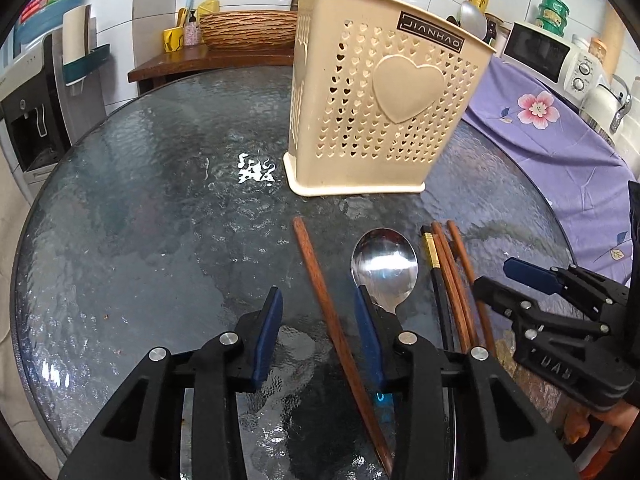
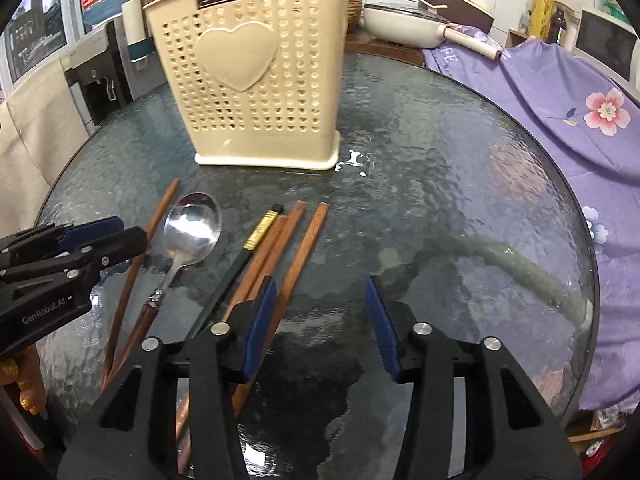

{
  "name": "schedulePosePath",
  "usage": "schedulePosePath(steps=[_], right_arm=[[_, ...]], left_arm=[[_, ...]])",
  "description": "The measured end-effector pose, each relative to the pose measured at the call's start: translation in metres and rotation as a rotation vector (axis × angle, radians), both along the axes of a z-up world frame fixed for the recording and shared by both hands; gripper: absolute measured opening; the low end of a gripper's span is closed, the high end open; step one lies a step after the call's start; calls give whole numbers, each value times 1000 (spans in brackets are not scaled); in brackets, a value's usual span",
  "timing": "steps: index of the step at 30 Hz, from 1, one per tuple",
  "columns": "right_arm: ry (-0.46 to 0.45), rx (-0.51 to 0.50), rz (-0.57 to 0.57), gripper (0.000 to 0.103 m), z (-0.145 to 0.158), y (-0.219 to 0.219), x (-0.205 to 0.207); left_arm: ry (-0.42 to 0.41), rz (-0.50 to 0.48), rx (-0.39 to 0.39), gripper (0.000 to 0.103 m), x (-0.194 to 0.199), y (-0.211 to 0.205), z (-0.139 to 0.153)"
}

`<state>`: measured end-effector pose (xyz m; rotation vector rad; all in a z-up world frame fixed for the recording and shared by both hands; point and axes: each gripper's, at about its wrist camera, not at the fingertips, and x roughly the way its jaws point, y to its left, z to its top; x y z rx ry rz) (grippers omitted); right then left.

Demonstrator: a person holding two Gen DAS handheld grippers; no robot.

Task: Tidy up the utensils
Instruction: 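Move both grippers down to the loose utensils beside the caddy, then close the right gripper on a wooden chopstick while the left grasps another chopstick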

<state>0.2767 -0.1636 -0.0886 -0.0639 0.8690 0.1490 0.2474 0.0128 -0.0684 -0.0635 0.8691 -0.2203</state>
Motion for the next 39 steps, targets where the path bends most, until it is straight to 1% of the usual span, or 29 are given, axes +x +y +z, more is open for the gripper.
schedulePosePath(steps=[3,7,13,16,19,21,26,35,39], right_arm=[[8,17,-10,42,0,-7,2],[33,75,-12,41,-1,-9,9],[52,93,-21,39,-3,-1,19],[50,78,-38,35,-3,1,25],[50,81,-56,33,-3,1,30],[46,60,-66,30,-3,2,33],[37,50,-99,24,-2,5,40],[17,-9,-106,23,-3,22,42],[14,-8,-104,21,-4,25,40]], left_arm=[[4,-1,-1,37,1,0,-1],[10,-5,-4,35,4,-2,-1],[14,0,15,30,11,-7,-1],[19,8,29,24,16,-9,-2],[22,27,41,19,20,-10,-4],[22,40,56,18,23,-11,-4],[21,60,87,16,30,-16,-3],[4,71,145,16,34,-29,-5],[-1,74,156,15,36,-31,-5]])
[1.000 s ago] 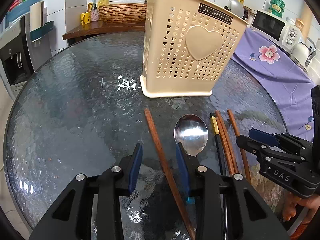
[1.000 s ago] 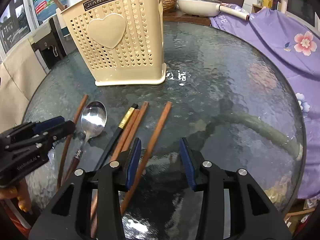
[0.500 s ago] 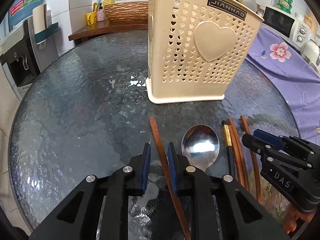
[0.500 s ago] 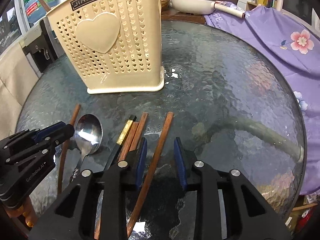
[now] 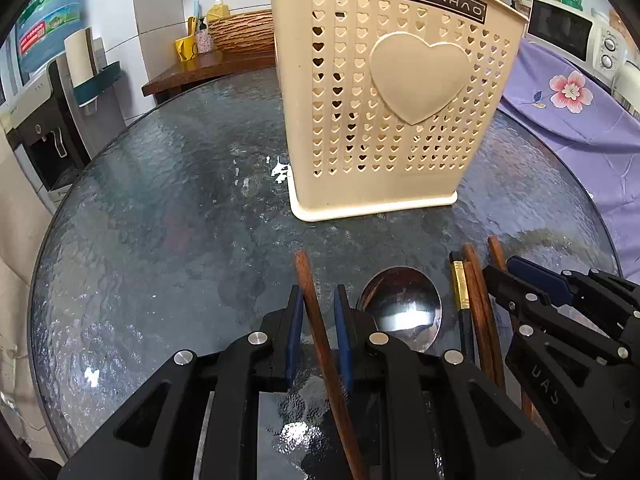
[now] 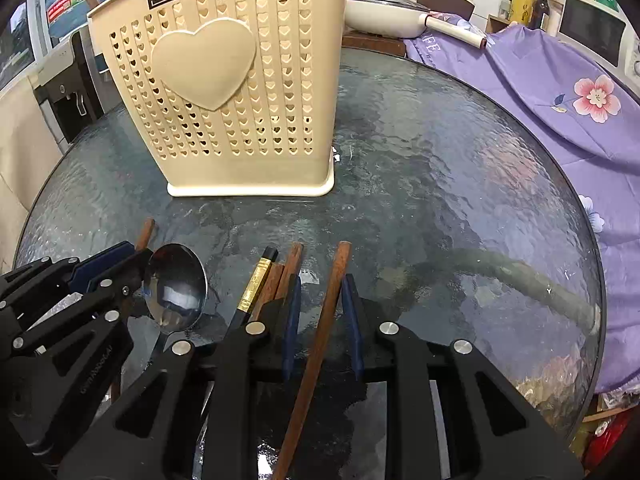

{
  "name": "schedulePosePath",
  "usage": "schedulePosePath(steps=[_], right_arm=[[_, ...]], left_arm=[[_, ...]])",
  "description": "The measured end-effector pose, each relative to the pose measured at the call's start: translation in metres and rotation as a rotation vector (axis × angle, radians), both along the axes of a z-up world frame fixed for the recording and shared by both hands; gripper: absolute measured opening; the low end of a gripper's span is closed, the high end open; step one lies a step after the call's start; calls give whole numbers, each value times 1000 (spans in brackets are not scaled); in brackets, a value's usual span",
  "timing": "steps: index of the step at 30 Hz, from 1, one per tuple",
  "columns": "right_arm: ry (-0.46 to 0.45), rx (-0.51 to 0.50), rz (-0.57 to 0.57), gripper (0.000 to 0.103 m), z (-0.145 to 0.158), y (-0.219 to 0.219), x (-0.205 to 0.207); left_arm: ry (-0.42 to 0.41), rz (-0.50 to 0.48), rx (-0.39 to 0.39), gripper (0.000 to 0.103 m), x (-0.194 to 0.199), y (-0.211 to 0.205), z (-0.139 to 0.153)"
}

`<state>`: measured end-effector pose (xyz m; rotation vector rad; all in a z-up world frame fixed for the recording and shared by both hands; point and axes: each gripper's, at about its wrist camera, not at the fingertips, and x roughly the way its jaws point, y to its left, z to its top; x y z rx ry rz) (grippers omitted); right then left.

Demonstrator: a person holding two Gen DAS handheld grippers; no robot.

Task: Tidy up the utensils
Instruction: 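Close the right gripper on a wooden chopstick while the left grasps another chopstick, then lift both held chopsticks up toward the cream caddy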

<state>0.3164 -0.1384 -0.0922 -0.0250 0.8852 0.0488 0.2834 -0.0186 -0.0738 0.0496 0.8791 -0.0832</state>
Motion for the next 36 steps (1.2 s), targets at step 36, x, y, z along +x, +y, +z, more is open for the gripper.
schedulePosePath(steps=[36], right_arm=[[-28,134,42,8,14,-19,9]], left_arm=[[-5,16,-70,7,9,18,9]])
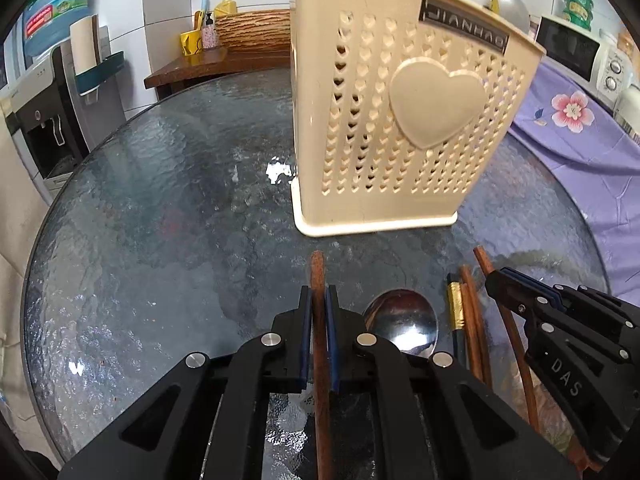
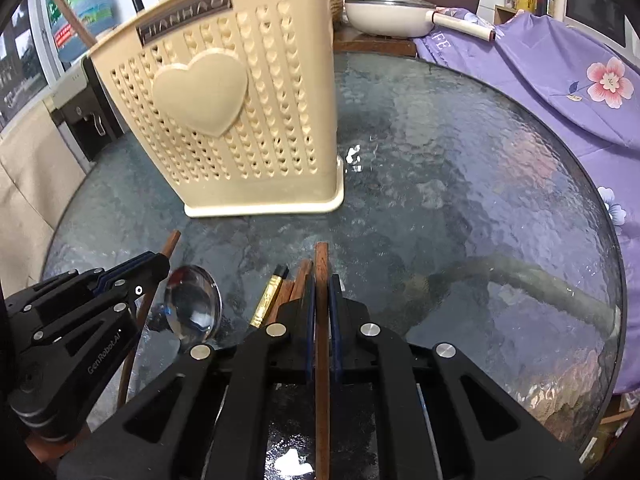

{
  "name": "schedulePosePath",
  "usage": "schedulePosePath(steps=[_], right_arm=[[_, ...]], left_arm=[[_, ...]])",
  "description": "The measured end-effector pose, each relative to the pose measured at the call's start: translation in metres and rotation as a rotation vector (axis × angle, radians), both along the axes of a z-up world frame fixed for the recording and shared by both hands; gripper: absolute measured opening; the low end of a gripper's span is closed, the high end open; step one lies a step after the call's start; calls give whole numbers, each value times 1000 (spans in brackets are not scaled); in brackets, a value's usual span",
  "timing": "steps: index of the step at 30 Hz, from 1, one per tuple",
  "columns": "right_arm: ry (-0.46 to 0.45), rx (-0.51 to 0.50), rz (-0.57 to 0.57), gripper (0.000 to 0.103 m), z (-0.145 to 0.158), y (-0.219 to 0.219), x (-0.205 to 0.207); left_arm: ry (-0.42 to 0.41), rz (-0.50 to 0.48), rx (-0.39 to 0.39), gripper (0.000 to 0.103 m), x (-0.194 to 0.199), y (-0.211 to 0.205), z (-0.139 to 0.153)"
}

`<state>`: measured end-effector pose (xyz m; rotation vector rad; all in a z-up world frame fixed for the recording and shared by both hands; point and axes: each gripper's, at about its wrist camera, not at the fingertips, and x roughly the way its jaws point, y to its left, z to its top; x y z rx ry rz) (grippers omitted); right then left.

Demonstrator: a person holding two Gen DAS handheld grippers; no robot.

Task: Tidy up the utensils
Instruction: 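Lift both held chopsticks up toward the cream caddy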

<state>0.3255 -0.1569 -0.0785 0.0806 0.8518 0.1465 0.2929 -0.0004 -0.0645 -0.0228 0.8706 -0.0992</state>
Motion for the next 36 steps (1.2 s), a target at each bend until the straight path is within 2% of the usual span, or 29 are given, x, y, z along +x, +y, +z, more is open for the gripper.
schedulePosePath(steps=[10,20,36], right_arm=[[-89,111,71,8,37,-12,-4],[-221,138,170,8,94,-23,-37],[-303,145,254,7,149,-41,-77]], left_arm=[[-82,-24,-65,7,-11,9,37],[-208,-69,-107,7,-33,17,92],[-294,-137,-150,7,-63,28,136]])
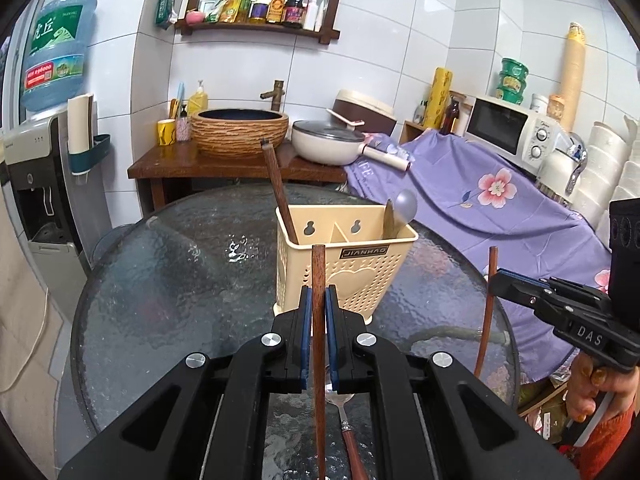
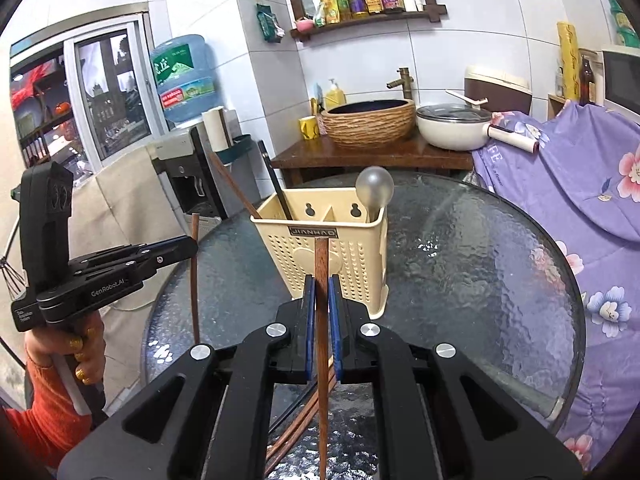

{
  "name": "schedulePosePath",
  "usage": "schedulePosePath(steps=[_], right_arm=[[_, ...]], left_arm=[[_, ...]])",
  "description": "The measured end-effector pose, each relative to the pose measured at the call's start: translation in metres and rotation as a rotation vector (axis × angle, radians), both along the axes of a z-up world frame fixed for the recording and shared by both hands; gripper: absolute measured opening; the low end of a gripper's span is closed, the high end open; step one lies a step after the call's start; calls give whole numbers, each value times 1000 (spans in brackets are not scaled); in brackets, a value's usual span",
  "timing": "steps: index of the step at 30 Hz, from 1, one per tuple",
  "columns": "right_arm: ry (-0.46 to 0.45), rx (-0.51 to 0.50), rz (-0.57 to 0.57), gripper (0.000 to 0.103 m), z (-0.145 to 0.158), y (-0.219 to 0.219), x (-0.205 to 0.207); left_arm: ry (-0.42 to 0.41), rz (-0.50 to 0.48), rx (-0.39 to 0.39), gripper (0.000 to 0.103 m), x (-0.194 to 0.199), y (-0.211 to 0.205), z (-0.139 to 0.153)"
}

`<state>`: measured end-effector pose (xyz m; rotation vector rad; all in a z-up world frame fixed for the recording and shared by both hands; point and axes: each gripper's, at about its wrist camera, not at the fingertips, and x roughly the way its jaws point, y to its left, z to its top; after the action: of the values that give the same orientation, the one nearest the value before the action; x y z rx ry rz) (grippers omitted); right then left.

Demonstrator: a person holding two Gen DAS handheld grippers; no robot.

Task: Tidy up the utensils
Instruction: 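Lift both held chopsticks up toward the cream caddy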

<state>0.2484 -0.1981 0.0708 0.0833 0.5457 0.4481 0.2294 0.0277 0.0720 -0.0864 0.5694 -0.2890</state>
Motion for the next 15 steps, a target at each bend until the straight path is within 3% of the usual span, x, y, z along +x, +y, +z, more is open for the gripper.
schedulePosePath(steps=[4,15], right_arm=[[-7,23,-3,7,10,-9,0],[-23,-20,2,7,18,3,4]], left_arm=[[-8,-11,-28,7,-4,6,9],[-42,3,-9,7,-4,8,23]])
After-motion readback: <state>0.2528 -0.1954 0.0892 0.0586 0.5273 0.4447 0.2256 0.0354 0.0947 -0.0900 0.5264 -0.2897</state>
